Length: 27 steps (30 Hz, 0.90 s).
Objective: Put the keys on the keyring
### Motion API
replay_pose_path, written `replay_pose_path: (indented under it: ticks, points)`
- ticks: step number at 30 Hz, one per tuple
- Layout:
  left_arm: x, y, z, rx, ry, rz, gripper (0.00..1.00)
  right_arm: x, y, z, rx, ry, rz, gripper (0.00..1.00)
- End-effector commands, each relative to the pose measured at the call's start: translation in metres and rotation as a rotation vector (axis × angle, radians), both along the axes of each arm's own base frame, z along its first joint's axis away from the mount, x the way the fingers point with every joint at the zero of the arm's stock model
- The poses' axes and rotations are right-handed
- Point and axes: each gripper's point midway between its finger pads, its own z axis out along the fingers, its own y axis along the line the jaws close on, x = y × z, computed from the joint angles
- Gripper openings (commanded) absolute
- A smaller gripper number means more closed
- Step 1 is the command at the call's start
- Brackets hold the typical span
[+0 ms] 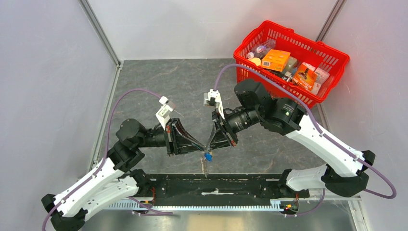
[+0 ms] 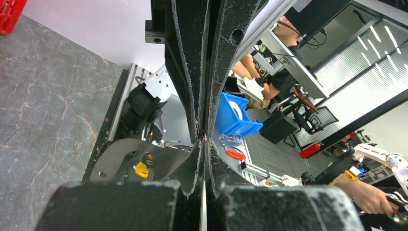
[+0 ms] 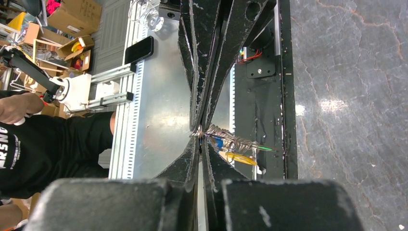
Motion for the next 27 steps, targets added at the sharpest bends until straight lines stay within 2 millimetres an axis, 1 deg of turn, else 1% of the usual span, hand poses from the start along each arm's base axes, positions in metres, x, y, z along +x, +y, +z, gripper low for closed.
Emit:
replay_pose_path:
  ticks: [1, 6, 8, 11, 13, 17, 22, 27]
  points:
    - [-0.003, 0.006, 0.018, -0.068, -0.092, 0.024, 0.02, 0.001, 0.007, 0.026, 0.097, -0.054, 0.008, 0.15]
    - [-0.005, 0.011, 0.02, -0.09, -0.111, 0.043, 0.02, 0.001, 0.005, 0.041, 0.156, -0.068, -0.025, 0.34]
    - [-0.006, 0.012, 0.021, -0.096, -0.115, 0.043, 0.02, 0.002, 0.004, 0.046, 0.171, -0.075, -0.046, 0.38]
    - [-0.006, 0.012, 0.022, -0.103, -0.12, 0.041, 0.02, 0.002, 0.002, 0.053, 0.192, -0.077, -0.065, 0.4]
    - [-0.007, 0.013, 0.024, -0.113, -0.127, 0.043, 0.02, 0.004, 0.001, 0.052, 0.193, -0.085, -0.083, 0.4]
    - [-0.009, 0.017, 0.032, -0.152, -0.139, 0.048, 0.02, 0.002, 0.0, 0.043, 0.193, -0.081, -0.072, 0.41]
    - [-0.01, 0.02, 0.036, -0.191, -0.134, 0.058, 0.02, 0.0, 0.002, 0.037, 0.203, -0.083, -0.045, 0.45]
    - [-0.009, 0.02, 0.035, -0.212, -0.117, 0.063, 0.02, -0.003, 0.003, 0.038, 0.216, -0.076, -0.022, 0.46]
